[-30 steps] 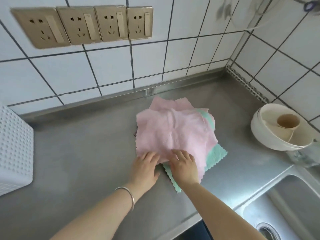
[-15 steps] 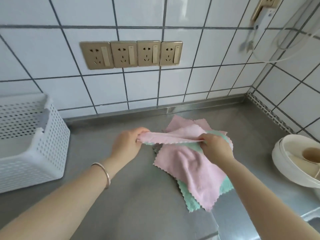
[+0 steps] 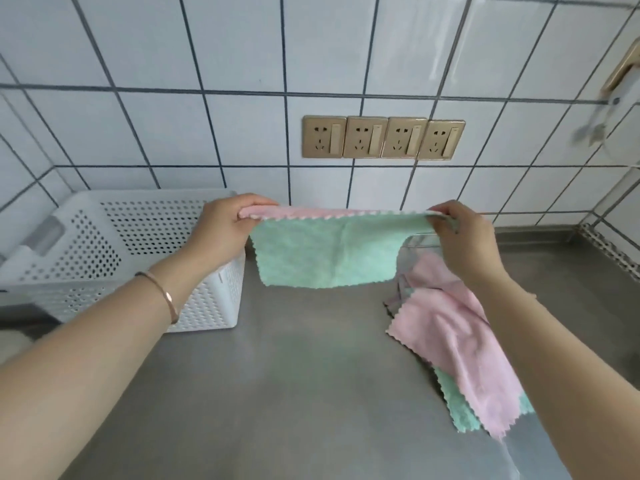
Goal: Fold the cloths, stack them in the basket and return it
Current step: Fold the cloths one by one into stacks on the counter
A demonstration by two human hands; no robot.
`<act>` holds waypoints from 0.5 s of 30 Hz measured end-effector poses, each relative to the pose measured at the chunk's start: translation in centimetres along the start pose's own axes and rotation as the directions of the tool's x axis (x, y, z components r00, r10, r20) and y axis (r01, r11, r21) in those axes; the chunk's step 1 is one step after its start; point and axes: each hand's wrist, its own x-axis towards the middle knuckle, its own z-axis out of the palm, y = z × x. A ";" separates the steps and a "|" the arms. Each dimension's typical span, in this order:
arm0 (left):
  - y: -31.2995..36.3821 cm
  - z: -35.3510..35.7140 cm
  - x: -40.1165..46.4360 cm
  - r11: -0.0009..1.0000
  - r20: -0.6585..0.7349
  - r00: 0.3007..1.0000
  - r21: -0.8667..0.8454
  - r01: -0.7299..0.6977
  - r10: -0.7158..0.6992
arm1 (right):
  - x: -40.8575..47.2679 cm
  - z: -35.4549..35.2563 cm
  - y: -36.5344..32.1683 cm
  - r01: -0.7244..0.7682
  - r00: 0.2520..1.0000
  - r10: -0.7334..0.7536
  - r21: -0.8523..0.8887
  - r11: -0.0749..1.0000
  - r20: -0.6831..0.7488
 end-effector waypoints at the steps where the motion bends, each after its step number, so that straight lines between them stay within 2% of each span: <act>1: -0.4 -0.5 -1.5 1.000 0.030 0.999 0.007 -0.014 0.014 | -1.2 0.0 -0.1 -0.001 1.000 0.002 -0.006 1.000 0.030; 5: -4.8 -0.6 -8.8 0.999 0.224 0.973 0.025 0.044 -0.048 | -8.3 2.1 2.0 0.051 0.973 -0.017 -0.140 0.989 0.230; 7: -7.9 0.7 -12.8 0.991 0.373 0.918 0.045 0.126 -0.134 | -12.4 3.7 3.6 0.002 0.921 0.074 -0.195 0.981 0.383; 9: -10.5 2.1 -16.6 0.974 0.496 0.840 0.064 0.218 -0.221 | -16.4 5.3 5.2 -0.059 0.835 0.177 -0.235 0.970 0.520; 11: -12.7 3.6 -19.8 0.954 0.559 0.776 0.115 0.277 -0.293 | -19.7 6.7 6.6 -0.095 0.721 0.257 -0.276 0.956 0.644; 15: -15.0 5.5 -24.0 0.899 0.652 0.633 0.199 0.389 -0.418 | -23.1 7.8 8.2 -0.151 0.504 0.380 -0.354 0.923 0.775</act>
